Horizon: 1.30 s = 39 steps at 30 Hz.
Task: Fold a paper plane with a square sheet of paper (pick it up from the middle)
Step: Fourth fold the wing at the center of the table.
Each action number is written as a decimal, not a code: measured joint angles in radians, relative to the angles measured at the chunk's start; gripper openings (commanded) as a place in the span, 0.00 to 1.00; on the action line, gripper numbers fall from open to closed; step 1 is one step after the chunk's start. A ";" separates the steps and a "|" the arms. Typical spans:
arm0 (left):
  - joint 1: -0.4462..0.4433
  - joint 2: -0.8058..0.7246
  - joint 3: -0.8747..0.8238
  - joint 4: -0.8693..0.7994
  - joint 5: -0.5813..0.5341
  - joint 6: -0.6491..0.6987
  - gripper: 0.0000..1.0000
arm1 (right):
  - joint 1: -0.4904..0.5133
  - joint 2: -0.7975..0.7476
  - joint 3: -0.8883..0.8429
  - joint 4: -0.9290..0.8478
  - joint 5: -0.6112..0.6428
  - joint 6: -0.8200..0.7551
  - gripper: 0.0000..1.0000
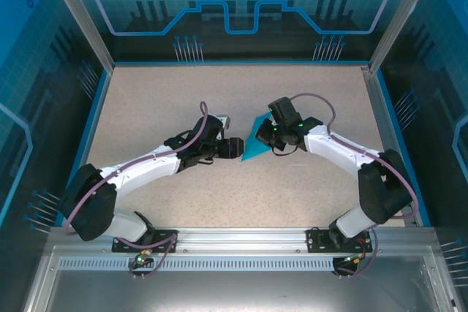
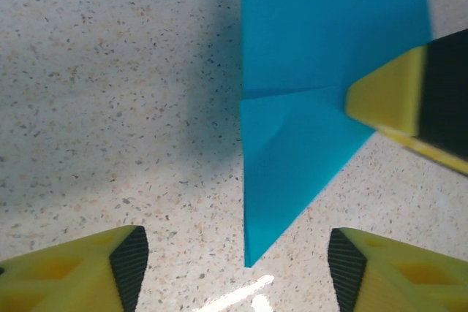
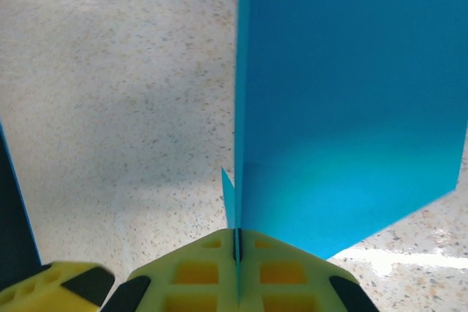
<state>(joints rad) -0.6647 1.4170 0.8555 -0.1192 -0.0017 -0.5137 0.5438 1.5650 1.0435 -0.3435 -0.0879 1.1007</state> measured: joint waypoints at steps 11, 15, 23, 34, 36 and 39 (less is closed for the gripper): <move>-0.050 0.098 -0.138 0.275 0.028 0.157 0.73 | 0.000 0.130 0.000 0.010 -0.032 0.132 0.00; -0.083 0.137 -0.189 0.392 0.041 0.235 0.65 | 0.000 0.137 0.000 -0.008 -0.041 0.157 0.00; -0.087 0.228 -0.225 0.587 0.052 0.364 0.54 | -0.001 0.171 0.013 -0.049 -0.082 0.196 0.00; -0.087 0.295 -0.238 0.717 0.059 0.437 0.27 | -0.008 0.195 0.071 -0.104 -0.114 0.220 0.00; -0.087 0.303 -0.237 0.729 0.058 0.438 0.23 | -0.009 0.197 0.074 -0.112 -0.116 0.220 0.00; -0.087 0.314 -0.238 0.735 0.059 0.436 0.17 | -0.012 0.201 0.075 -0.119 -0.128 0.220 0.04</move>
<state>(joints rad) -0.7513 1.7313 0.6178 0.6155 0.0570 -0.0776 0.5316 1.7660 1.1187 -0.4622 -0.2161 1.3212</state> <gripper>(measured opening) 0.205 0.040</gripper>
